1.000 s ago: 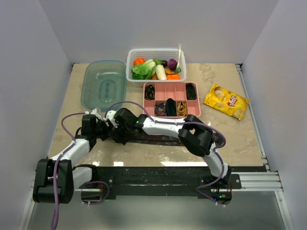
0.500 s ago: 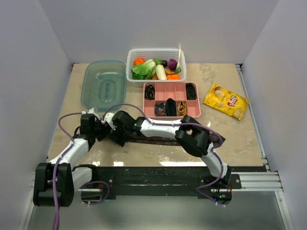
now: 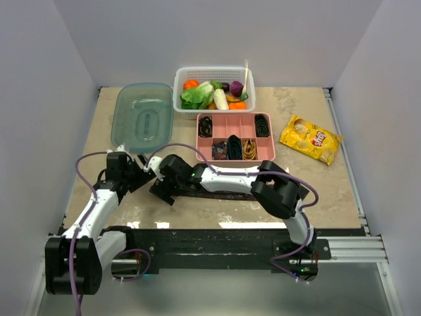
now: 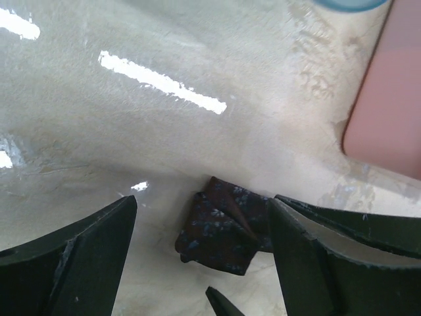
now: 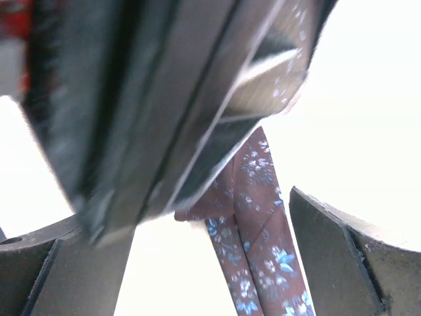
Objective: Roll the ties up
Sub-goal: Roll the tie at the center of the board.
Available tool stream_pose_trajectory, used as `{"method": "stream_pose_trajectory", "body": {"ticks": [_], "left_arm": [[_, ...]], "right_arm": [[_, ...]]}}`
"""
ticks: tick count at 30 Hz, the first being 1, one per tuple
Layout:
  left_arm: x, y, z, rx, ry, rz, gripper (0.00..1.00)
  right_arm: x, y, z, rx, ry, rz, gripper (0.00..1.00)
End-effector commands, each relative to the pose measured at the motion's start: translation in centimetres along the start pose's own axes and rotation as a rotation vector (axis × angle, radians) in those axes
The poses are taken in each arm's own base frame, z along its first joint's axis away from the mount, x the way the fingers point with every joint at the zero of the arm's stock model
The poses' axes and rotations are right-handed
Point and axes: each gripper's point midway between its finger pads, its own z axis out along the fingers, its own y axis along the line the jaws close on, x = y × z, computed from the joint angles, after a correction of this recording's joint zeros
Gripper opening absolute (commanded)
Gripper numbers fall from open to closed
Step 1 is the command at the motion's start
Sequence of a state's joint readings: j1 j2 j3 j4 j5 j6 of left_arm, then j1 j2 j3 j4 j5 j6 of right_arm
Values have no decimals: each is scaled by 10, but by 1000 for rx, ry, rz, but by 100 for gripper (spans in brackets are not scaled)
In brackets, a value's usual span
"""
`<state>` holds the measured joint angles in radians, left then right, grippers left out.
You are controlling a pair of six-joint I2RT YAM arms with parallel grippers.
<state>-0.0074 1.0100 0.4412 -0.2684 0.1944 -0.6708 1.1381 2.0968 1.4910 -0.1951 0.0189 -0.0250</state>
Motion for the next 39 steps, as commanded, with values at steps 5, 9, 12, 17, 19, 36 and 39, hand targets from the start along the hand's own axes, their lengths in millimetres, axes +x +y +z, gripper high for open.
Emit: {"method": "stream_pose_trajectory", "body": {"ticks": [5, 9, 12, 17, 19, 36, 39], "left_arm": [[-43, -3, -19, 6, -104, -40, 89], [-52, 5, -25, 14, -110, -93, 89], [-57, 6, -30, 19, -120, -118, 89], [-65, -7, -36, 96, -140, -143, 90], [-66, -8, -36, 102, -139, -138, 90], [-76, -2, -33, 125, -134, -165, 90], [-73, 0, -30, 128, -124, -164, 90]], "right_arm": [[-32, -4, -20, 16, -89, 18, 99], [-25, -3, -9, 0, -69, 24, 99], [-18, -4, 1, -5, -51, 28, 99], [-11, -12, 14, 5, -31, 39, 99], [-5, -14, 19, 6, -12, 41, 99], [11, -6, 20, -32, 19, 34, 59], [8, -6, 19, -37, 11, 35, 53]]}}
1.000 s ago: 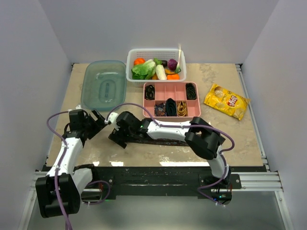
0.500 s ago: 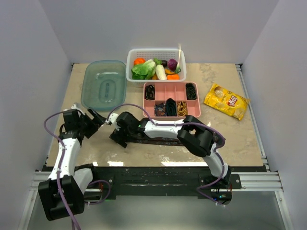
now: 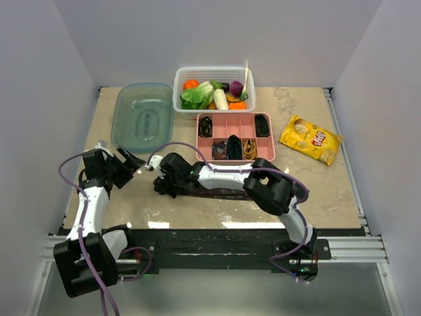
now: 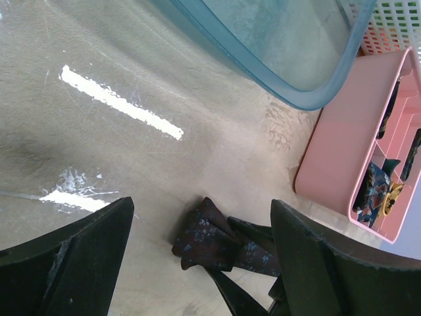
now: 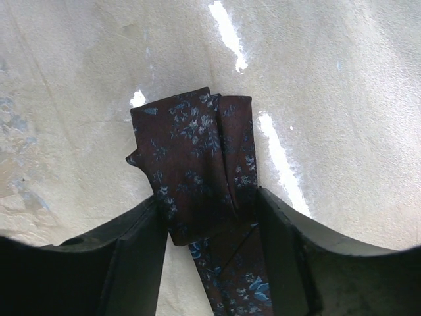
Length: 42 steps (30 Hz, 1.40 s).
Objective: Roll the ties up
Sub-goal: Roll the tie at the center of the board.
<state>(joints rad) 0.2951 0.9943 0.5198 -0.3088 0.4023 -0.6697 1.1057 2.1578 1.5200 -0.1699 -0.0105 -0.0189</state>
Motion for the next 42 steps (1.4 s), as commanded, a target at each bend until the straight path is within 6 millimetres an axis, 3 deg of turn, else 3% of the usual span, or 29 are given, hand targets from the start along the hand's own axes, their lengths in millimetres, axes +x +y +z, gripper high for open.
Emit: {"method": "stream_pose_trajectory", "body": {"ticks": [1, 5, 7, 12, 16, 17, 21, 33, 42], "left_arm": [[-13, -15, -1, 67, -21, 27, 90], [-7, -12, 2, 74, -5, 23, 90], [-7, -12, 2, 76, -5, 25, 90], [-1, -7, 1, 57, 12, 23, 90], [11, 2, 3, 33, 47, 4, 90], [14, 5, 4, 29, 57, 0, 90], [15, 4, 6, 33, 65, -3, 90], [-5, -7, 3, 41, 30, 24, 90], [-9, -8, 1, 42, 21, 35, 90]], "right_arm": [[2, 6, 0, -31, 6, 4, 52], [-5, 7, -3, -37, -6, 6, 49], [-7, 6, -4, -34, -12, 8, 42], [-11, 7, -6, -32, -17, 8, 45], [-18, 5, -14, -27, -29, -1, 69], [-23, 4, -19, -23, -43, -1, 81], [-31, 3, -22, -20, -73, -6, 96], [-32, 14, 14, -82, -58, -1, 98], [-30, 18, 24, -102, -59, -3, 89]]}}
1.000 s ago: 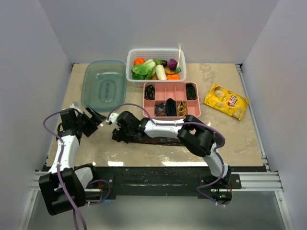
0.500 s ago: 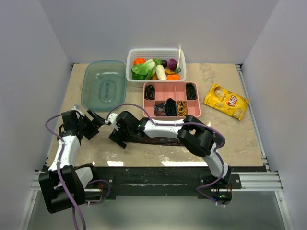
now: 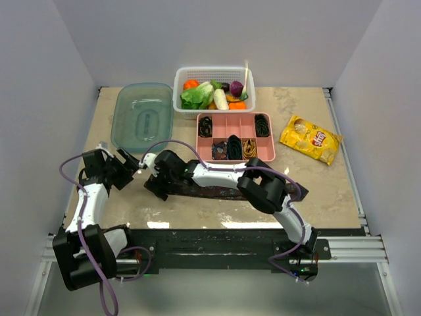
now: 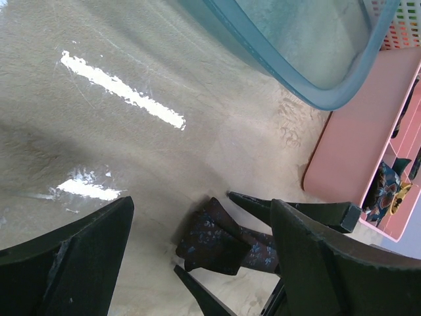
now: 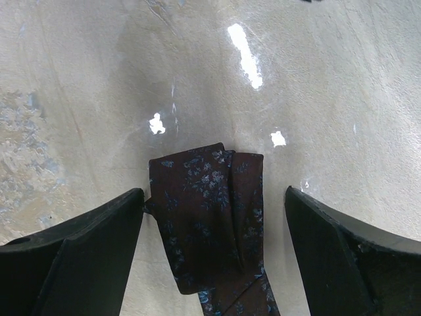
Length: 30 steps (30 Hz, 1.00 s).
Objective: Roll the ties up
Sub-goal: Roll the tie at the center of the board.
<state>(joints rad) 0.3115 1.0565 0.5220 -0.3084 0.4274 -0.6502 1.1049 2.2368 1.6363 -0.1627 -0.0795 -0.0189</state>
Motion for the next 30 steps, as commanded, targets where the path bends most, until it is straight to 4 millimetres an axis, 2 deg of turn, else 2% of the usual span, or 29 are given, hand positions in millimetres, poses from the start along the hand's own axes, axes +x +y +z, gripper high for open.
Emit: {"method": "stream_pose_trajectory", "body": {"ticks": [1, 3, 6, 17, 19, 20, 22, 23, 25, 26, 27, 30], "left_arm": [[-14, -17, -6, 55, -26, 51, 90], [-14, -16, -6, 54, -26, 52, 90], [-14, -16, -6, 55, -27, 53, 90], [-2, -9, 0, 60, 6, 47, 90], [-1, -8, 0, 60, 14, 43, 89], [0, -8, 0, 59, 18, 42, 89], [2, -6, 0, 52, 25, 42, 89], [4, -5, 0, 49, 30, 42, 89], [9, -2, 1, 43, 43, 35, 89], [10, -2, 0, 42, 45, 29, 89], [13, 1, 1, 36, 54, 19, 89], [17, 3, 1, 29, 58, 1, 88]], "right_arm": [[-5, 7, 7, -34, -15, -1, 89], [-7, 6, 7, -33, -21, 1, 85], [-8, 7, 8, -37, -24, 1, 67], [-18, 5, 6, -31, -46, -8, 45], [-21, 5, 5, -31, -50, -11, 46], [-21, 5, 3, -32, -47, -9, 55], [-26, 7, -5, -34, -61, -5, 64], [-30, 5, -9, -24, -76, -3, 74], [-36, 7, -18, -22, -96, 1, 83], [-49, 7, -30, -20, -130, -2, 85], [-52, 8, -35, -22, -140, 34, 92], [-71, 10, -57, -21, -191, 53, 96]]}}
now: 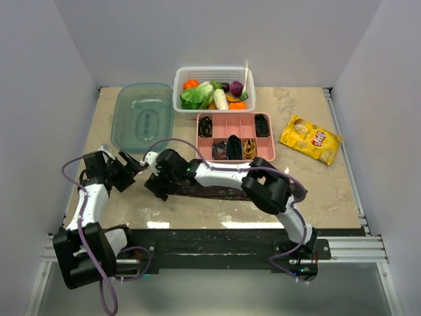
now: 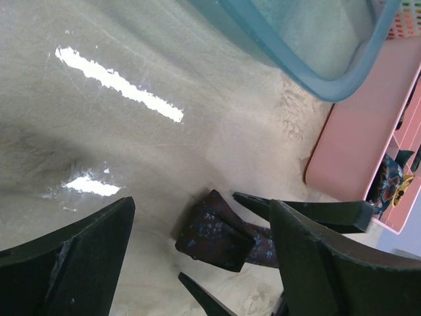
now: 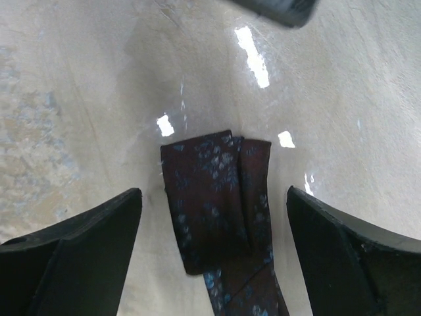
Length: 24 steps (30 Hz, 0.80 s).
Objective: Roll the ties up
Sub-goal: Roll the tie at the center of the board.
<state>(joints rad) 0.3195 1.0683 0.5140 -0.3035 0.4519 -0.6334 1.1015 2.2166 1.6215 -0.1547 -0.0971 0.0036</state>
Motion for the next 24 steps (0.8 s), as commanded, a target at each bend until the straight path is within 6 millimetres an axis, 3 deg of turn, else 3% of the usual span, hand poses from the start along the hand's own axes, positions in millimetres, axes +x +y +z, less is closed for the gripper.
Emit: {"method": "stream_pose_trajectory", "body": {"ticks": [1, 6, 10, 11, 13, 14, 16, 18, 24], "left_arm": [[15, 2, 0, 17, 37, -9, 87], [30, 10, 3, 20, 37, -73, 85], [39, 6, 4, 69, 21, -92, 84], [41, 5, 5, 75, 22, -88, 84], [46, 4, 6, 94, 27, -94, 84], [49, 3, 8, 98, 36, -89, 84], [55, 7, 10, 90, 45, -92, 84], [59, 9, 13, 97, 45, -94, 84], [63, 9, 16, 108, 45, -82, 84]], "right_arm": [[-67, 10, -55, -9, -182, 34, 97], [-92, 13, -92, -6, -279, 90, 97], [-87, 14, -97, -16, -298, 132, 89], [-84, 16, -94, -26, -289, 136, 74], [-74, 18, -83, -39, -255, 140, 54], [-70, 19, -79, -49, -242, 144, 32], [-58, 20, -67, -55, -211, 144, 18], [-51, 18, -59, -48, -196, 150, 8], [-39, 11, -42, -13, -163, 155, 1]]}}
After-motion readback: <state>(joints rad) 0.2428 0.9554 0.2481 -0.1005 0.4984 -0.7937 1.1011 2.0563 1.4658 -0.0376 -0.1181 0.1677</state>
